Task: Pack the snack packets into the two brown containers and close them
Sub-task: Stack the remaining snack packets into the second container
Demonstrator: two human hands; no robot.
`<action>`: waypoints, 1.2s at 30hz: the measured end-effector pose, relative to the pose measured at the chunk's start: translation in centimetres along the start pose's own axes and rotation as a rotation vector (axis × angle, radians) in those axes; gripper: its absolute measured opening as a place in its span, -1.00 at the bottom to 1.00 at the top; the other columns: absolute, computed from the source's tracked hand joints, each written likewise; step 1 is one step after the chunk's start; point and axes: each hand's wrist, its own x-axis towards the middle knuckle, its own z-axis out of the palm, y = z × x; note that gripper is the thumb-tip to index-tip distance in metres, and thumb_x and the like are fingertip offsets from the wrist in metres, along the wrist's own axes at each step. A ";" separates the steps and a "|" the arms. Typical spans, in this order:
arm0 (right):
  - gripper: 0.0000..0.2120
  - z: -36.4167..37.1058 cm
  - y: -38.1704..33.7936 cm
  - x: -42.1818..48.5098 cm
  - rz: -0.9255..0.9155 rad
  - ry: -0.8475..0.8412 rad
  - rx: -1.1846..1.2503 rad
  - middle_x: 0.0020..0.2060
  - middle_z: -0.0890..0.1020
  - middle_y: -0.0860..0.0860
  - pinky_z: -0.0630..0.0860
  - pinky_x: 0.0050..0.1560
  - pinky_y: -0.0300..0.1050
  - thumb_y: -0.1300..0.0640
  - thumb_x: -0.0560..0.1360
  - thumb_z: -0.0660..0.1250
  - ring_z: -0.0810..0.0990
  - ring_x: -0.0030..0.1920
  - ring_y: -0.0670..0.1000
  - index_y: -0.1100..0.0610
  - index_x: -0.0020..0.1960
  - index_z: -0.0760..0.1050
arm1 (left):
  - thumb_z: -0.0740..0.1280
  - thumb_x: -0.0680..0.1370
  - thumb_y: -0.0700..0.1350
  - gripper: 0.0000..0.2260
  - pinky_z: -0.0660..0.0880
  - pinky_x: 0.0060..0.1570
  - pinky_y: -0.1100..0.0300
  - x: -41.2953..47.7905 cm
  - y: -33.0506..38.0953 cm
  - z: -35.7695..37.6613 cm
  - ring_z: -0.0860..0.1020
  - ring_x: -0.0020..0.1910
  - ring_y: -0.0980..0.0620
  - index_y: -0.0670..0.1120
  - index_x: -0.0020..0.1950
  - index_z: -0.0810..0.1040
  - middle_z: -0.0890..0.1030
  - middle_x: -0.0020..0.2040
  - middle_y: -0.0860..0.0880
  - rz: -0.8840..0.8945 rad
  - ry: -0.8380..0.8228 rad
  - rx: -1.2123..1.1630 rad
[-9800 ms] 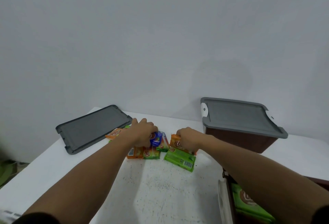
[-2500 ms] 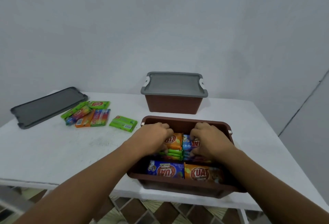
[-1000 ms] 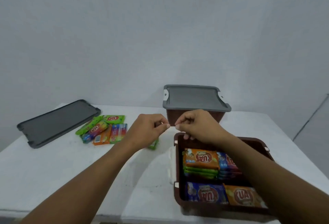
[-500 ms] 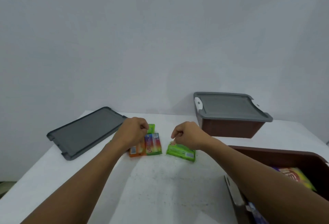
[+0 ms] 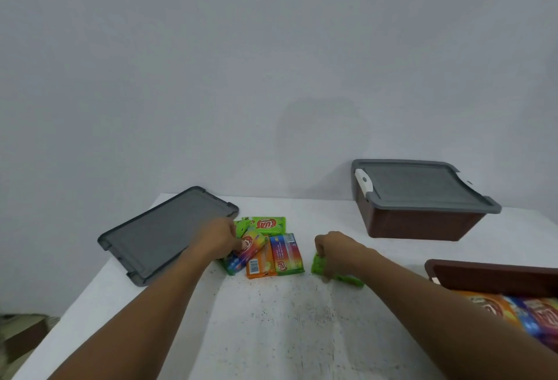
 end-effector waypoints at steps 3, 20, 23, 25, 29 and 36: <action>-0.46 0.0 0.5 0.1 0.013 -0.029 0.040 -0.01 0.46 0.00 0.40 -0.15 -0.10 0.05 0.27 0.65 0.45 -0.02 0.04 0.03 0.05 0.37 | 0.51 0.50 0.05 -0.74 0.46 -0.16 0.16 0.3 0.0 0.1 0.52 -0.19 0.09 -0.10 -0.01 0.57 0.63 -0.11 -0.03 -0.011 0.007 -0.038; -0.76 -3.8 2.8 -2.9 -0.103 0.067 0.560 0.04 0.62 0.06 0.67 -0.05 0.01 0.13 0.57 0.28 0.66 -0.02 0.08 0.11 0.21 0.56 | 0.55 0.35 -0.20 -0.52 0.65 0.04 -0.07 -3.8 6.0 -1.2 0.64 0.06 -0.08 -0.07 0.22 0.49 0.60 0.14 -0.13 0.015 -0.302 -0.634; -0.71 -5.3 4.1 -4.7 -0.144 0.027 0.641 0.10 0.64 0.03 0.65 0.01 0.00 0.13 0.60 0.23 0.68 0.01 0.05 0.01 0.29 0.52 | 0.52 0.24 -0.17 -0.53 0.63 0.10 -0.21 -5.4 8.1 -0.9 0.71 0.00 -0.17 -0.05 0.14 0.61 0.68 0.09 -0.16 0.145 -0.341 -0.658; -0.70 -6.2 5.6 -6.3 -0.152 0.026 0.732 0.07 0.67 -0.02 0.63 0.00 -0.03 0.12 0.59 0.22 0.69 0.01 0.03 -0.08 0.29 0.51 | 0.49 0.24 -0.19 -0.58 0.64 0.06 -0.15 -6.9 9.9 -0.7 0.70 -0.08 -0.14 -0.03 0.09 0.65 0.66 0.02 -0.13 0.249 -0.341 -0.676; -0.78 -7.3 9.3 -9.7 -0.152 0.101 0.794 -0.03 0.69 -0.04 0.59 -0.05 -0.04 -0.02 0.54 0.29 0.66 -0.09 -0.03 -0.09 0.17 0.54 | 0.49 0.28 -0.15 -0.61 0.50 -0.11 0.01 -10.2 14.6 -0.3 0.58 -0.15 0.00 0.08 0.08 0.60 0.61 0.01 -0.10 0.404 -0.320 -0.656; -0.41 -8.9 16.7 -18.1 -0.187 0.084 0.603 -0.06 0.66 -0.05 0.56 -0.23 -0.26 0.01 0.24 0.68 0.66 -0.19 -0.14 -0.02 0.15 0.46 | 0.62 0.38 0.04 -0.69 0.47 -0.35 0.26 -14.8 23.2 2.5 0.56 -0.32 0.18 0.06 0.05 0.63 0.63 -0.22 0.09 0.524 -0.208 -0.594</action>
